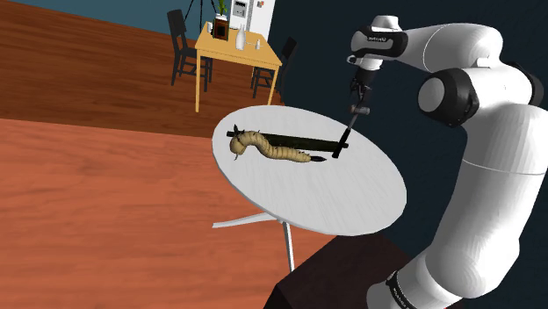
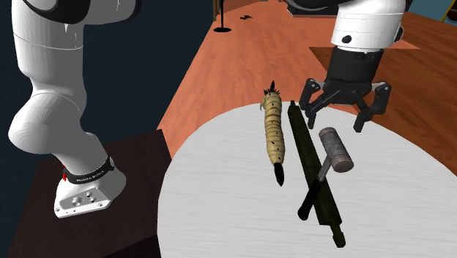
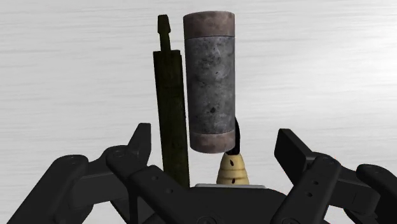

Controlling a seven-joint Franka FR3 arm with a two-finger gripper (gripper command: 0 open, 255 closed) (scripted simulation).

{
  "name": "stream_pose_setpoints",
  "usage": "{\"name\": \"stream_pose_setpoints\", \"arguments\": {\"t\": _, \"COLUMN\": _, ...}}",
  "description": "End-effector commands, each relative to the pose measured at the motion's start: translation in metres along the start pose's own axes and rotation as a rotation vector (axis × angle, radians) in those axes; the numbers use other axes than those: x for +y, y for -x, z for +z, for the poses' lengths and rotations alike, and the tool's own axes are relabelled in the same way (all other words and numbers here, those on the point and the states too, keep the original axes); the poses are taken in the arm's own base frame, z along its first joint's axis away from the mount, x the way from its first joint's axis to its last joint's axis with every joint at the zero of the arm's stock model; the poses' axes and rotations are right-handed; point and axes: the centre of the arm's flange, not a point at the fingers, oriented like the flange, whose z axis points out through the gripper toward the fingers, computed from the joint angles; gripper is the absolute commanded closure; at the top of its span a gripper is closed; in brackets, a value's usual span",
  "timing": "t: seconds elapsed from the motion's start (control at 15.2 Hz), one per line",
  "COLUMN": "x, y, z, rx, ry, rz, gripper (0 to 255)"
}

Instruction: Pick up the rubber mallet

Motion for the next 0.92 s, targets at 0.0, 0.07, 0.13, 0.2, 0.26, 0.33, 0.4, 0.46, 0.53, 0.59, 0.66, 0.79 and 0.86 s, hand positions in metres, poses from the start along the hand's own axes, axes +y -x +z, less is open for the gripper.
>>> {"name": "stream_pose_setpoints", "arguments": {"t": 0.0, "x": 0.000, "y": -0.003, "z": 0.010, "rx": 0.000, "ry": 0.000, "rz": -0.001, "gripper": 0}}
{"name": "stream_pose_setpoints", "arguments": {"t": 0.07, "x": 0.000, "y": -0.003, "z": 0.016, "rx": 0.000, "ry": 0.000, "rz": -0.001, "gripper": 0}}
{"name": "stream_pose_setpoints", "arguments": {"t": 0.13, "x": -0.001, "y": -0.004, "z": 0.024, "rx": 0.000, "ry": 0.000, "rz": -0.001, "gripper": 0}}
{"name": "stream_pose_setpoints", "arguments": {"t": 0.2, "x": -0.001, "y": -0.004, "z": 0.024, "rx": 0.000, "ry": 0.000, "rz": -0.001, "gripper": 0}}
{"name": "stream_pose_setpoints", "arguments": {"t": 0.26, "x": -0.001, "y": -0.004, "z": 0.024, "rx": 0.000, "ry": 0.000, "rz": -0.001, "gripper": 0}}
{"name": "stream_pose_setpoints", "arguments": {"t": 0.33, "x": -0.001, "y": -0.004, "z": 0.024, "rx": 0.000, "ry": 0.000, "rz": -0.001, "gripper": 255}}
{"name": "stream_pose_setpoints", "arguments": {"t": 0.4, "x": -0.001, "y": -0.004, "z": 0.024, "rx": 0.000, "ry": 0.000, "rz": -0.001, "gripper": 255}}
{"name": "stream_pose_setpoints", "arguments": {"t": 0.46, "x": -0.001, "y": -0.004, "z": 0.024, "rx": 0.000, "ry": 0.000, "rz": -0.001, "gripper": 255}}
{"name": "stream_pose_setpoints", "arguments": {"t": 0.53, "x": -0.001, "y": -0.004, "z": 0.024, "rx": 0.000, "ry": 0.000, "rz": -0.001, "gripper": 255}}
{"name": "stream_pose_setpoints", "arguments": {"t": 0.59, "x": -0.001, "y": -0.004, "z": 0.024, "rx": 0.000, "ry": 0.000, "rz": -0.001, "gripper": 255}}
{"name": "stream_pose_setpoints", "arguments": {"t": 0.66, "x": -0.001, "y": -0.004, "z": 0.024, "rx": 0.000, "ry": 0.000, "rz": -0.001, "gripper": 255}}
{"name": "stream_pose_setpoints", "arguments": {"t": 0.79, "x": -0.001, "y": -0.004, "z": 0.023, "rx": 0.000, "ry": 0.000, "rz": -0.001, "gripper": 255}}
{"name": "stream_pose_setpoints", "arguments": {"t": 0.86, "x": -0.001, "y": -0.004, "z": 0.024, "rx": 0.000, "ry": 0.000, "rz": -0.001, "gripper": 255}}
